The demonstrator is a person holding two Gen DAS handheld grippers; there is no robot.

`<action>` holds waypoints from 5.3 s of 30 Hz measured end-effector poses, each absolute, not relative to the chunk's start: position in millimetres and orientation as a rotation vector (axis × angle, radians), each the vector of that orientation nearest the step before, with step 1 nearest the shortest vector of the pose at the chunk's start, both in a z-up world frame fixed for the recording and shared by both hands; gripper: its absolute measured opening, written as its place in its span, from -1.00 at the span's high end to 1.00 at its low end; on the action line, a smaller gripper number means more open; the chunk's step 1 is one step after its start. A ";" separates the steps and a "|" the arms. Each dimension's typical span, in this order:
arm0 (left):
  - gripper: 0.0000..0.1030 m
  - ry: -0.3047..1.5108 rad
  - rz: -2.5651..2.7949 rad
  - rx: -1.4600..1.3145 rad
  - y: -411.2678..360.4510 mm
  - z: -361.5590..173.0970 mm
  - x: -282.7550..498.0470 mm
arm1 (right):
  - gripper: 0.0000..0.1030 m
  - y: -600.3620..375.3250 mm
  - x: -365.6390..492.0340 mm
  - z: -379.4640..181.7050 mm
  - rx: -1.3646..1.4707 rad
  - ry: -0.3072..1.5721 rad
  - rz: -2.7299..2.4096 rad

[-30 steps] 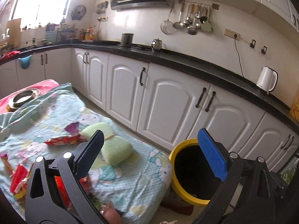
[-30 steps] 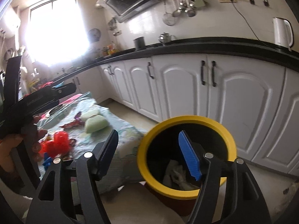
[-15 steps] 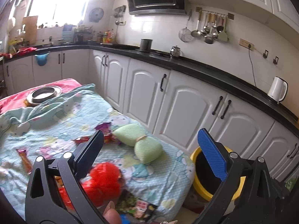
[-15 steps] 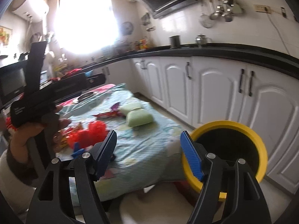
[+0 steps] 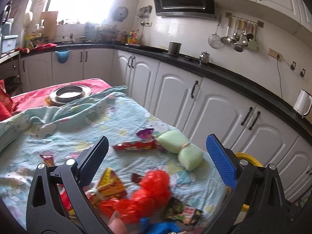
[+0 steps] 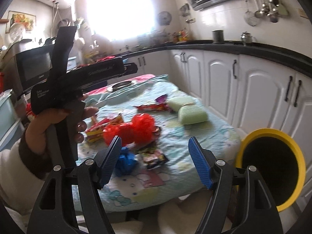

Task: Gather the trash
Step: 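Move both open tools back over the bed toward the remaining trash, then grasp the red can with the left tool while the right tool grasps the blue glove, then carry the red can and blue glove over the bin and release both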

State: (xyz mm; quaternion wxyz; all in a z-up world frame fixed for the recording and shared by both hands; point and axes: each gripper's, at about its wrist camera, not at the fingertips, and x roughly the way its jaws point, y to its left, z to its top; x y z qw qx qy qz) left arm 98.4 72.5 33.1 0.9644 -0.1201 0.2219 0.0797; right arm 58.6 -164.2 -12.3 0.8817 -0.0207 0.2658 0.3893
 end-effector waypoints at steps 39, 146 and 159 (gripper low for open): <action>0.35 0.874 0.206 -0.359 194.6 -61.1 68.0 | 0.25 -55.1 66.0 -81.4 -0.281 0.829 0.954; 0.56 0.682 -0.369 -0.088 -122.8 17.4 173.8 | 0.72 -365.4 134.4 -10.1 0.147 0.571 0.345; 0.56 0.766 -0.425 -0.068 -164.8 -11.5 201.8 | 0.72 -387.2 147.5 -44.8 0.175 0.651 0.290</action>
